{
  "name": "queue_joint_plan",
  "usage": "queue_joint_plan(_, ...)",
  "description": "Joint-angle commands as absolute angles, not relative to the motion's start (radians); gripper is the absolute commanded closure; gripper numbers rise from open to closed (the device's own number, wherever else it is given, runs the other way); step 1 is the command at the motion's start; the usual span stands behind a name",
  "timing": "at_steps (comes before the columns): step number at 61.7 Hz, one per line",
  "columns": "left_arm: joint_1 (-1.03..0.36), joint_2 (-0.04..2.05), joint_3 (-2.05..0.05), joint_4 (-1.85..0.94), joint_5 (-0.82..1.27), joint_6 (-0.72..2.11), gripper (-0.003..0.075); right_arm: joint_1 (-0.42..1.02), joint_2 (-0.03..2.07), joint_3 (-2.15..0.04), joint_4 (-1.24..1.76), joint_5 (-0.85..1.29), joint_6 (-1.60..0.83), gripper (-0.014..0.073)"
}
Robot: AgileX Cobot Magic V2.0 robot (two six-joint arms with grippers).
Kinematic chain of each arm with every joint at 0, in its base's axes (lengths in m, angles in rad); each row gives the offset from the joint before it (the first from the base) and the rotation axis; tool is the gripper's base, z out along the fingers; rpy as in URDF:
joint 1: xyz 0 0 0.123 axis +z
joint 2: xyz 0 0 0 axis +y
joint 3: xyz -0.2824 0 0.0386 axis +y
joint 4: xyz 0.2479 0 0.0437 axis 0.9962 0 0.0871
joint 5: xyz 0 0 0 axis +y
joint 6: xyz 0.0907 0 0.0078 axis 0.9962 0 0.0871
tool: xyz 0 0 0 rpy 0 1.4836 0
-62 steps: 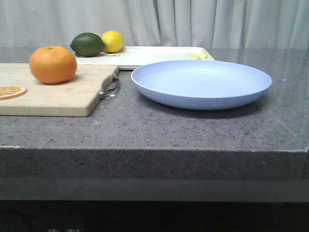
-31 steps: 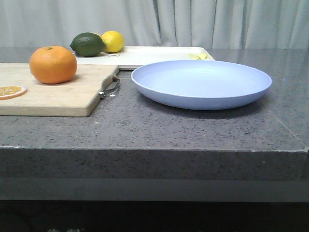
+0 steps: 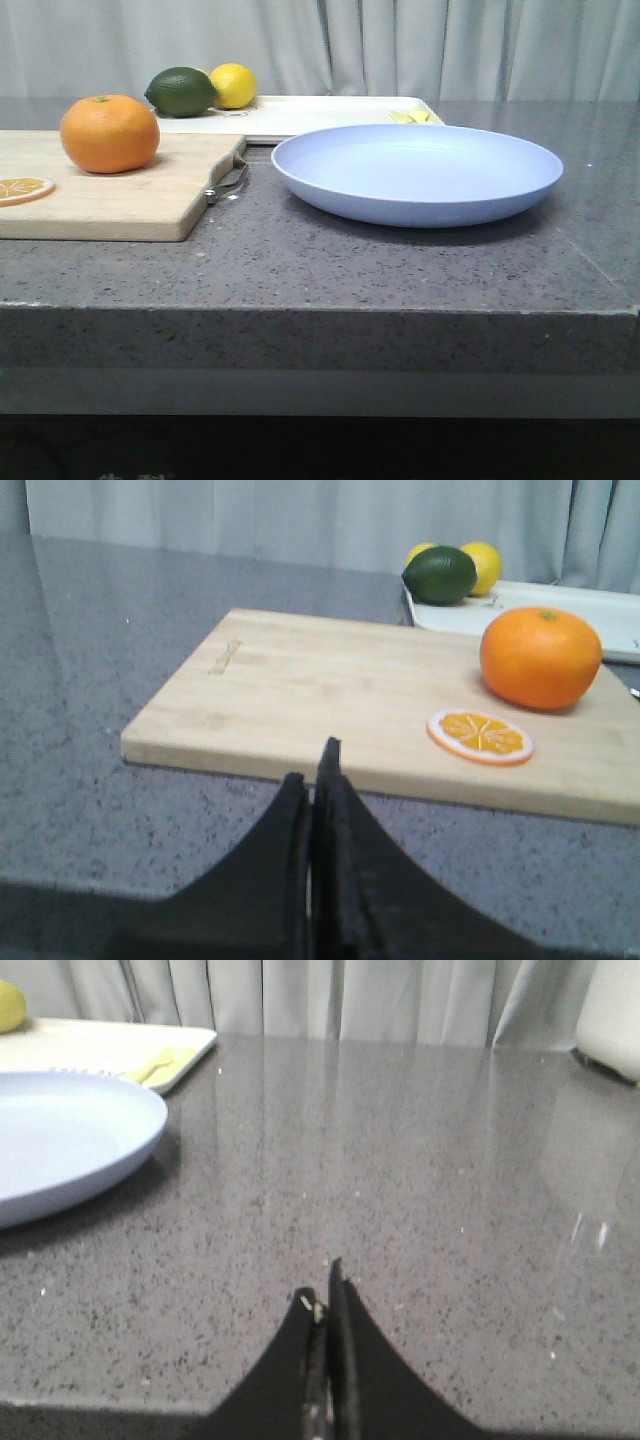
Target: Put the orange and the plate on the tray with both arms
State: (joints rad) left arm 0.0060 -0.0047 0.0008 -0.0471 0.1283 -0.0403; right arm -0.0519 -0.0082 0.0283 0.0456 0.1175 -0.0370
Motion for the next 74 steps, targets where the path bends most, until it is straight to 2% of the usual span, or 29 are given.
queue_joint_plan(1, 0.007, -0.023, 0.004, -0.056, -0.067, -0.051, 0.0738, -0.058, -0.032, 0.003, 0.046, 0.000, -0.045, 0.0663)
queue_joint_plan(10, 0.007, -0.021, -0.054, -0.056, -0.156, -0.051, 0.0737, -0.058, -0.024, -0.125, 0.046, 0.034, -0.045, 0.0663)
queue_joint_plan(21, 0.007, 0.109, -0.298, -0.028, 0.020, -0.051, 0.0738, -0.058, 0.144, -0.404, 0.046, 0.198, -0.045, 0.0654)
queue_joint_plan(27, 0.007, 0.289, -0.422, -0.019, 0.108, -0.049, 0.0738, -0.058, 0.306, -0.532, 0.046, 0.258, -0.045, 0.0654)
queue_joint_plan(35, 0.007, 0.466, -0.501, -0.019, 0.095, -0.047, 0.0738, -0.057, 0.469, -0.614, 0.046, 0.261, -0.045, 0.0654)
queue_joint_plan(43, 0.007, 0.551, -0.516, -0.019, 0.043, -0.047, 0.0737, -0.057, 0.553, -0.632, 0.046, 0.216, -0.045, 0.0650)
queue_joint_plan(47, 0.007, 0.565, -0.516, -0.019, 0.021, -0.047, 0.0724, -0.057, 0.565, -0.632, 0.046, 0.200, -0.045, 0.0613)
queue_joint_plan(51, 0.007, 0.569, -0.516, -0.019, 0.007, -0.047, 0.0655, -0.057, 0.565, -0.632, 0.046, 0.191, -0.045, 0.0522)
queue_joint_plan(53, 0.007, 0.569, -0.516, -0.019, 0.000, -0.047, 0.0594, -0.057, 0.565, -0.632, 0.046, 0.190, -0.045, 0.0449)
queue_joint_plan(56, 0.007, 0.571, -0.516, -0.019, 0.000, -0.047, 0.0480, -0.057, 0.565, -0.632, 0.046, 0.190, -0.045, 0.0325)
queue_joint_plan(63, 0.007, 0.573, -0.512, -0.019, 0.007, -0.047, 0.0156, -0.057, 0.565, -0.632, 0.046, 0.193, -0.045, 0.0008)
queue_joint_plan(65, 0.007, 0.573, -0.512, -0.019, 0.009, -0.047, 0.0099, -0.057, 0.565, -0.632, 0.046, 0.193, -0.045, -0.0065)
queue_joint_plan(69, 0.007, 0.573, -0.512, -0.019, 0.009, -0.047, 0.0013, -0.057, 0.565, -0.632, 0.046, 0.196, -0.045, -0.0052)
queue_joint_plan(74, 0.007, 0.573, -0.512, -0.019, 0.009, -0.047, 0.0036, -0.057, 0.565, -0.632, 0.046, 0.195, -0.045, -0.0048)
